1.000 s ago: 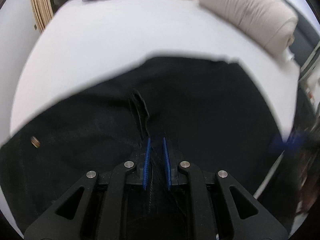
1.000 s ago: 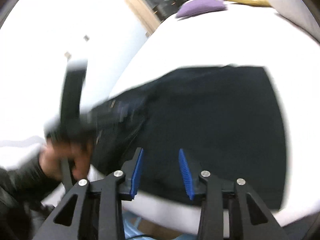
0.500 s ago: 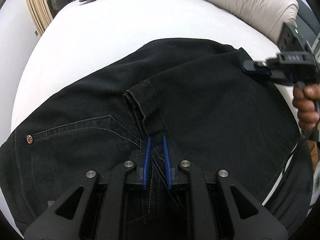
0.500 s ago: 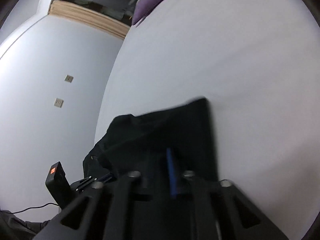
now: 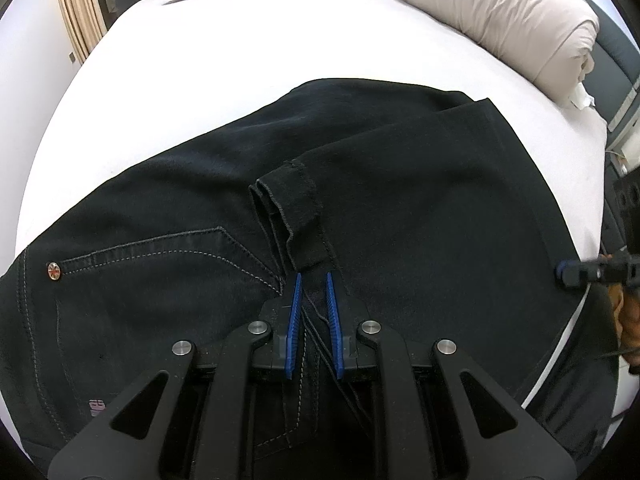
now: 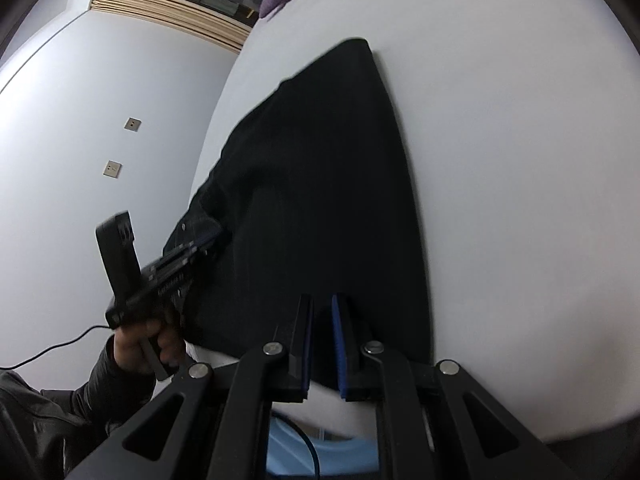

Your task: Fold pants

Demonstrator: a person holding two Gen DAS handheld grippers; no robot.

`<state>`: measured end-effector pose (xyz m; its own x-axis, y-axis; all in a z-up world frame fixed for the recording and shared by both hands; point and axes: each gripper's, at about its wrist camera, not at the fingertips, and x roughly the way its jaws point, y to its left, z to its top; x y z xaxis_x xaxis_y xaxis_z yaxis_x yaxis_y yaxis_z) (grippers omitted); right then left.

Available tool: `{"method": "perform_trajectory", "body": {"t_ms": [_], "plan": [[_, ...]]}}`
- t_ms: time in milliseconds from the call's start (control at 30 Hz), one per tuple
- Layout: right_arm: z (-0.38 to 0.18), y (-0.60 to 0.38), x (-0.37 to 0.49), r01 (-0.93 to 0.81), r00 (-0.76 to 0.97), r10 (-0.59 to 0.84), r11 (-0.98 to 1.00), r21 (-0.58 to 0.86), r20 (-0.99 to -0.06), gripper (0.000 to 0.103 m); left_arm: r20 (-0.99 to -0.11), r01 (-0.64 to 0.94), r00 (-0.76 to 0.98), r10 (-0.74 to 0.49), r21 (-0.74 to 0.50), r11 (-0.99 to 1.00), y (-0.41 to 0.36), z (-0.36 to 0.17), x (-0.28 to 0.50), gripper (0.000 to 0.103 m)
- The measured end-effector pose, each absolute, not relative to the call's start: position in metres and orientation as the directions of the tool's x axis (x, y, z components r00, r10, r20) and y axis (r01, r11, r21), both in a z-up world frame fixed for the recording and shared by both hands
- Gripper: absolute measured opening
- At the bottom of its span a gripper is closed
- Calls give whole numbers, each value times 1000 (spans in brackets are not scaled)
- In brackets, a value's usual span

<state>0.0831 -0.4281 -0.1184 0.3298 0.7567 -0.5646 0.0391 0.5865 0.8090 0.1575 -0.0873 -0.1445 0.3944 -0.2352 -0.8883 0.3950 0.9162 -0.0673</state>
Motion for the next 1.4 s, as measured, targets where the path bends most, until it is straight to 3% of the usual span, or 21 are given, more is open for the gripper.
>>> {"method": "perform_trajectory", "body": {"t_ms": [100,267,467,533,600,633,667,733,800,867,1100,1400], "plan": [[-125,-430,79,85,338,732,603,794,-592,0,-886,394,398,-238,-68,916,-85,-146,157,13],[-128,-435,75,128,360,717,596,792,-597,0,-881,390,399,-253,-86,917,-79,-144,156,13],[-111,-428,69,158,381,634,672,723,-673,0,-873,367,393,-289,-140,920,-62,-137,151,13],[-102,-431,62,147,391,610,698,701,-689,9,-867,350,387,-313,-176,920,-52,-132,148,13],[-83,-424,55,116,426,600,706,698,-677,46,-860,311,397,-322,-204,928,-34,-125,142,13],[-73,-419,52,87,443,605,706,703,-662,49,-848,293,405,-341,-233,927,-23,-120,137,13],[-65,-413,51,54,455,618,700,712,-641,49,-830,270,418,-369,-275,923,-8,-114,130,16],[-52,-402,52,4,472,634,693,721,-612,49,-783,219,458,-422,-361,907,27,-101,112,32],[-42,-387,61,-51,481,661,677,734,-576,49,-739,156,510,-439,-423,893,60,-93,93,82],[-38,-377,73,-87,485,690,649,756,-537,49,-689,75,593,-416,-468,881,99,-85,70,85],[-41,-332,113,-143,431,758,594,792,-490,49,-670,-248,620,-409,-661,709,201,-111,25,85],[-39,-329,117,-136,434,786,541,830,-441,49,-659,-361,626,-417,-718,595,222,-120,4,85]]}}
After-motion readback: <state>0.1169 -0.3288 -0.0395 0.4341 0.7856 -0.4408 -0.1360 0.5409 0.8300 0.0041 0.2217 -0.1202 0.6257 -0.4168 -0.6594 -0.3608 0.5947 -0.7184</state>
